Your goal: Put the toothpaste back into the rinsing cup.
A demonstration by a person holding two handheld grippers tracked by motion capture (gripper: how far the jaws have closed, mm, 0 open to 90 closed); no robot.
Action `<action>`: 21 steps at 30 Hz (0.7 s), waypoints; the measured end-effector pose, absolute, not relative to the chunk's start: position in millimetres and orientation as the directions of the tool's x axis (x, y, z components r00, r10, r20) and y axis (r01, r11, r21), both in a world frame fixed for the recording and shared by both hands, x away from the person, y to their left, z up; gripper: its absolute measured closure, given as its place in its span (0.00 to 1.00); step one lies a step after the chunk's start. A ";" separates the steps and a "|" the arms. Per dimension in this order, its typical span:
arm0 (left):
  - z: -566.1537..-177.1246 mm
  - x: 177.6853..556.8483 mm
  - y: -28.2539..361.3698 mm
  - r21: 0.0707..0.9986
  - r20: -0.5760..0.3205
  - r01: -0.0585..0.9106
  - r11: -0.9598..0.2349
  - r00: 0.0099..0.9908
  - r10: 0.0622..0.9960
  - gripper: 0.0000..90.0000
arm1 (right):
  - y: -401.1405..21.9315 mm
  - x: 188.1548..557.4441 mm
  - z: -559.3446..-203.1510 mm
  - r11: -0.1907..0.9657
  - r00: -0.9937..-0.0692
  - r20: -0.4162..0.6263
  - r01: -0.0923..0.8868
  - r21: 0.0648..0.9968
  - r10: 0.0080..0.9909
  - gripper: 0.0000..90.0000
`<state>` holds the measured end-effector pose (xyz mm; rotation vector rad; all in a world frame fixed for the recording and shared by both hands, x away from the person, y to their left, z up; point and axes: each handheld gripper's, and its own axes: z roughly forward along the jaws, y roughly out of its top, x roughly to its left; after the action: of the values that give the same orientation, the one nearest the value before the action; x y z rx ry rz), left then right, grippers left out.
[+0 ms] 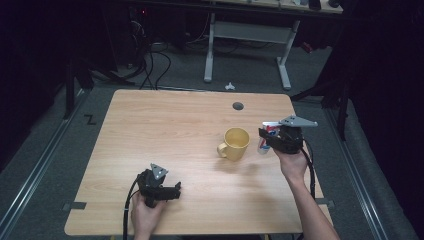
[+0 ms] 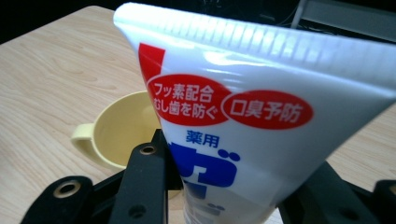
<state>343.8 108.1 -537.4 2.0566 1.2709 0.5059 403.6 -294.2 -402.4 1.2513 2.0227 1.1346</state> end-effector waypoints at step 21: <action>-537.4 343.7 108.0 0.706 -0.016 0.636 -0.311 0.453 0.891 0.02 | -278.9 378.3 -376.4 0.251 -0.568 0.033 0.415 0.874 0.823 0.72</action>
<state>343.7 108.0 -537.4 2.0567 1.2709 0.5061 378.3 -278.9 -376.4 1.1263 2.0950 1.2595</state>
